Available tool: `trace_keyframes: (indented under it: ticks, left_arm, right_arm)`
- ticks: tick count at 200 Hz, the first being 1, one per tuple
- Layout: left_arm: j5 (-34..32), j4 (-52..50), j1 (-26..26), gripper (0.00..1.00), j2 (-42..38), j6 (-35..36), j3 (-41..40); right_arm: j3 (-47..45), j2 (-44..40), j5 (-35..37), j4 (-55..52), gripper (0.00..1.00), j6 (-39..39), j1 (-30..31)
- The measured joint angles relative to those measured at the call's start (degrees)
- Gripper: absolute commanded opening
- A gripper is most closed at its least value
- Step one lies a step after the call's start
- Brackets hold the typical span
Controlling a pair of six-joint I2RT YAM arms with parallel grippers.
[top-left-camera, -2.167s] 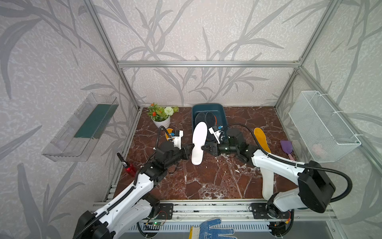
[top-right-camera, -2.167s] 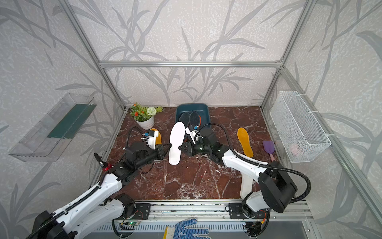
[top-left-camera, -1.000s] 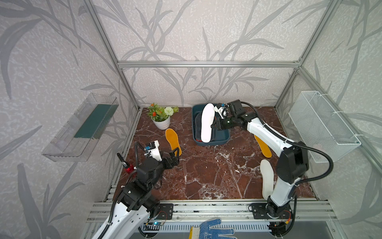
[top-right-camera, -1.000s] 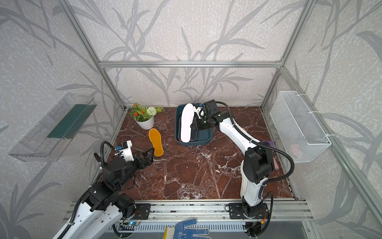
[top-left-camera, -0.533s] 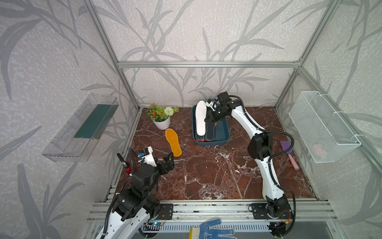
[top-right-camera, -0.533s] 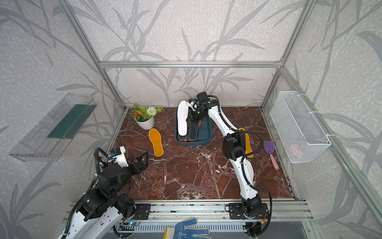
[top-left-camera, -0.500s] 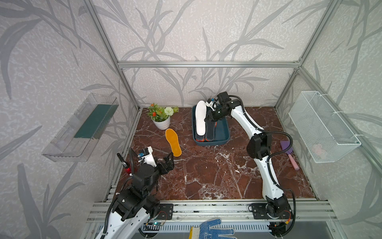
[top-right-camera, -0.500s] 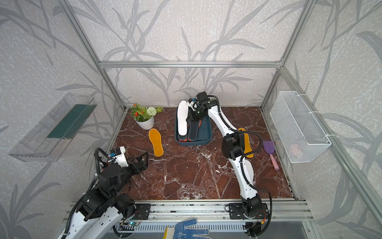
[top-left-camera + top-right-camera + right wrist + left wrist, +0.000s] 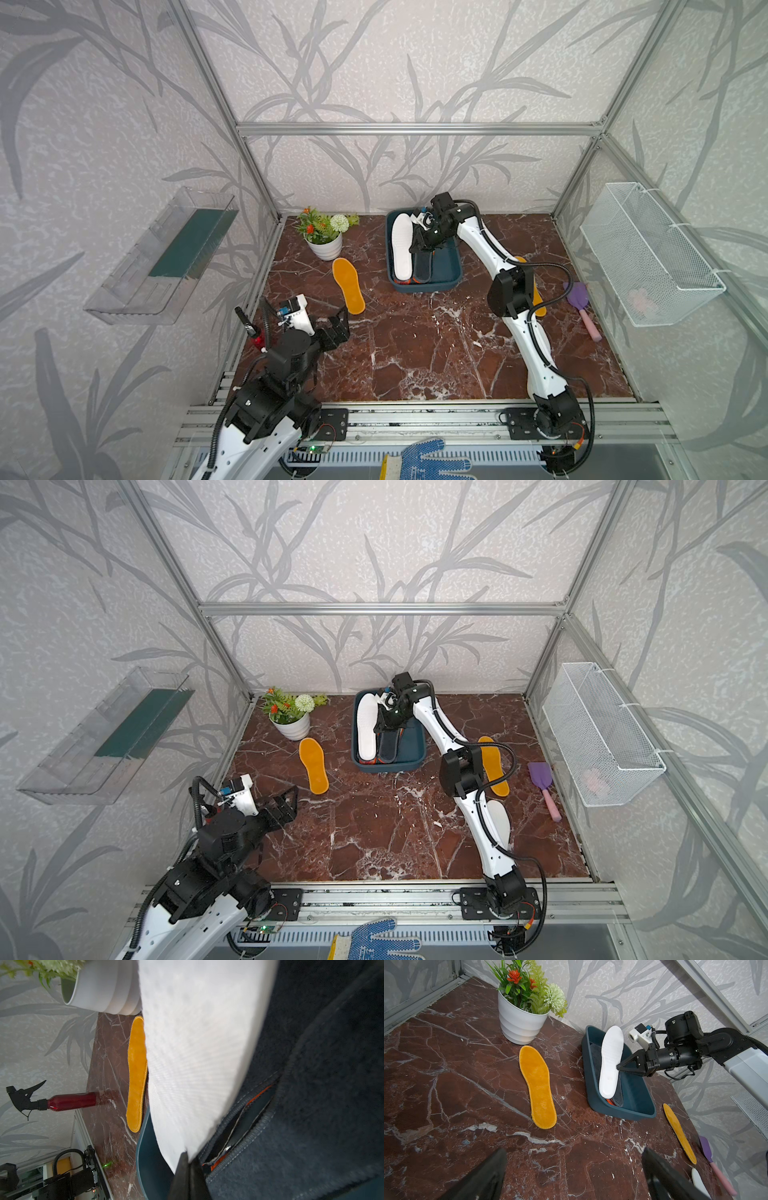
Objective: Put the insoles into the storage box
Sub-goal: Place the insole in the storage box.
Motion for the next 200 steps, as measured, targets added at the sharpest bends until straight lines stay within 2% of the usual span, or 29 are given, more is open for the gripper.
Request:
trace_keyframes:
  ticks: [49, 60, 79, 114, 149, 176, 200]
  left_arm:
    - [-0.2, 0.0, 0.0, 0.99, 0.0, -0.1, 0.0]
    - [-0.2, 0.0, 0.0, 0.99, 0.1, -0.1, 0.0]
    - [-0.3, 0.0, 0.0, 0.99, 0.1, -0.1, 0.0]
    - [-0.5, 0.0, 0.0, 0.99, 0.6, -0.1, 0.0]
    - [-0.6, 0.1, 0.0, 0.99, 1.1, -0.1, 0.0]
    - [-0.6, 0.3, 0.0, 0.99, 1.3, -0.1, 0.0]
    - [-0.6, 1.1, 0.0, 0.99, 2.3, -0.1, 0.0]
  right_arm:
    - [1.9, 2.3, 0.9, 1.6, 0.02, 0.9, 0.2]
    - [3.1, 3.2, 1.2, 1.8, 0.1, 1.1, 0.2]
    - [4.7, 4.3, 1.9, 1.9, 0.35, 1.8, 0.3]
    - [5.6, 4.4, 3.5, 2.0, 0.59, 1.9, 0.4]
    - [5.6, 3.7, 8.2, 0.5, 0.66, 1.2, 0.8]
    - [0.7, -2.8, 14.0, -0.1, 0.69, -0.2, 1.7]
    - [-16.3, -18.0, 20.4, 5.0, 0.78, -1.5, 3.8]
